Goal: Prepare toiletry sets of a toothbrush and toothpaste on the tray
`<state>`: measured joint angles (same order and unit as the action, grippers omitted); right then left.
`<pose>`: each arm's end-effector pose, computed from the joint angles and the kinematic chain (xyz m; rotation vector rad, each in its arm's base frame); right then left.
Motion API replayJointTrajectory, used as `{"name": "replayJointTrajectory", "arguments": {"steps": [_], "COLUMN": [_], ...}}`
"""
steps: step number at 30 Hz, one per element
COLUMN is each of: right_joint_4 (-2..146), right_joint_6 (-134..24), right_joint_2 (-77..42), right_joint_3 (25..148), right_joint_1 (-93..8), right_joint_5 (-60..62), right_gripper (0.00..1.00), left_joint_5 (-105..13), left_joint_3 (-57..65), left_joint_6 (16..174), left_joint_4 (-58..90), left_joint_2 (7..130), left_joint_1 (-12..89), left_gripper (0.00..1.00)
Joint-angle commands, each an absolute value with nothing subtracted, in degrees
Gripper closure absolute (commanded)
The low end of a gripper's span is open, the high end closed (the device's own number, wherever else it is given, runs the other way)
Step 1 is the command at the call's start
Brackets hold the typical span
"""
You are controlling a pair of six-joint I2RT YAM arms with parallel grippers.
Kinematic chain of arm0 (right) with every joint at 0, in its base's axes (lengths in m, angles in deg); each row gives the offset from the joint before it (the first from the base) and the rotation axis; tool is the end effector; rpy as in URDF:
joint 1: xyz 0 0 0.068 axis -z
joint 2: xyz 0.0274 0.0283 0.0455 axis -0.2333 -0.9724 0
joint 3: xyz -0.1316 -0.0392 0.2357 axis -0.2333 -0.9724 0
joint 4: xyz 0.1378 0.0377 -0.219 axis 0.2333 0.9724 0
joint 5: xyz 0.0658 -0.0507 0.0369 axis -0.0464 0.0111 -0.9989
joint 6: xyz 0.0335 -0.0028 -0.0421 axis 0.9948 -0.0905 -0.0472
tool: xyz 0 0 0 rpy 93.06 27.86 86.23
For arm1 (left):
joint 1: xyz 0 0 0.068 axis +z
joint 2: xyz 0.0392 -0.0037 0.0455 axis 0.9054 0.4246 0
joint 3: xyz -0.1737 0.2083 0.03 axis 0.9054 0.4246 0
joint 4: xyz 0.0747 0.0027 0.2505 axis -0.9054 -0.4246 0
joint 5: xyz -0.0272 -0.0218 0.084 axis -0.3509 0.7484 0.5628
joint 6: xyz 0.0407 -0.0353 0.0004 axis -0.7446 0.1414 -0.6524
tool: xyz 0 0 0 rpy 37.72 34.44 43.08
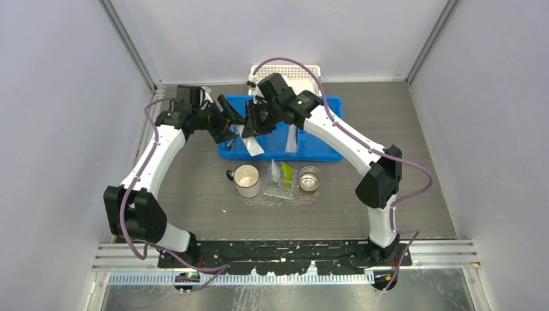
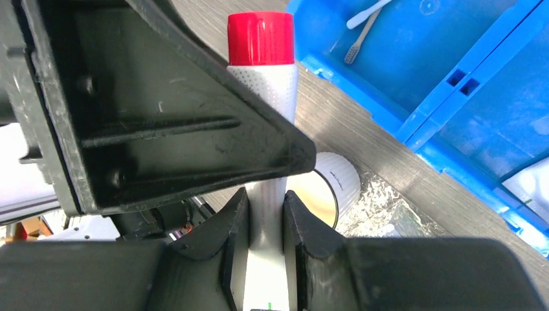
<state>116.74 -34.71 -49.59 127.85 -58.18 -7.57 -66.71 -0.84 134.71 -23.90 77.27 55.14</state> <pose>0.3087 0.3189 0.3635 -0.5286 2.3930 0.9255 0.3093 -0.0704 0.3325 -0.6246 2.4235 -1.0778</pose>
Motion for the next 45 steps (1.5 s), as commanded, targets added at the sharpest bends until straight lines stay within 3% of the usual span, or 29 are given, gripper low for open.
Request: {"name": "replayJointTrajectory", "arguments": {"steps": [1, 4, 9, 10, 15, 18, 22, 26, 35, 45], "right_joint_4": [113.89, 113.8, 114.31, 114.45, 112.82, 104.63, 98.6, 96.04, 102.78, 92.53], "right_joint_6": [-35.38, -35.64, -36.74, -36.79, -41.58, -44.13, -49.73, -60.7, -75.77, -82.93], "right_joint_2": [-44.89, -44.69, -44.99, -44.92, -37.91, -27.7, -15.47, -7.03, -9.83, -11.41], "right_joint_3": [127.06, 126.28, 126.21, 126.24, 121.81, 111.77, 100.28, 91.39, 91.05, 85.91], "right_joint_1": [-58.97, -59.02, -59.01, -59.03, -59.63, -59.71, -61.36, -70.6, -88.44, -90.65], "right_joint_5": [-8.8, -8.27, -8.22, -8.24, -4.27, -0.22, 4.96, 15.87, 38.19, 46.77], "right_gripper": [0.74, 0.74, 0.73, 0.7, 0.28, 0.19, 0.17, 0.18, 0.2, 0.23], "left_joint_5": [-69.49, -70.5, -72.82, -73.03, -72.52, -74.68, -78.55, -80.83, -84.58, -83.15], "left_joint_3": [0.03, -1.32, -3.92, -4.23, -9.35, -11.38, -14.52, -18.14, -13.28, -7.27], "left_joint_6": [137.66, 139.1, 141.91, 142.71, 144.14, 145.86, 147.94, 149.88, 153.31, 152.52], "left_joint_4": [-19.77, -22.03, -29.6, -31.11, -44.62, -50.03, -53.26, -56.08, -55.9, -57.6], "left_joint_2": [78.27, 79.89, 82.51, 82.78, 86.12, 88.21, 89.72, 89.22, 83.99, 78.28], "left_joint_1": [55.47, 55.47, 55.47, 55.47, 55.55, 55.64, 55.73, 55.82, 55.74, 55.56], "left_gripper": [0.46, 0.68, 0.73, 0.73, 0.82, 0.84, 0.84, 0.84, 0.85, 0.85]}}
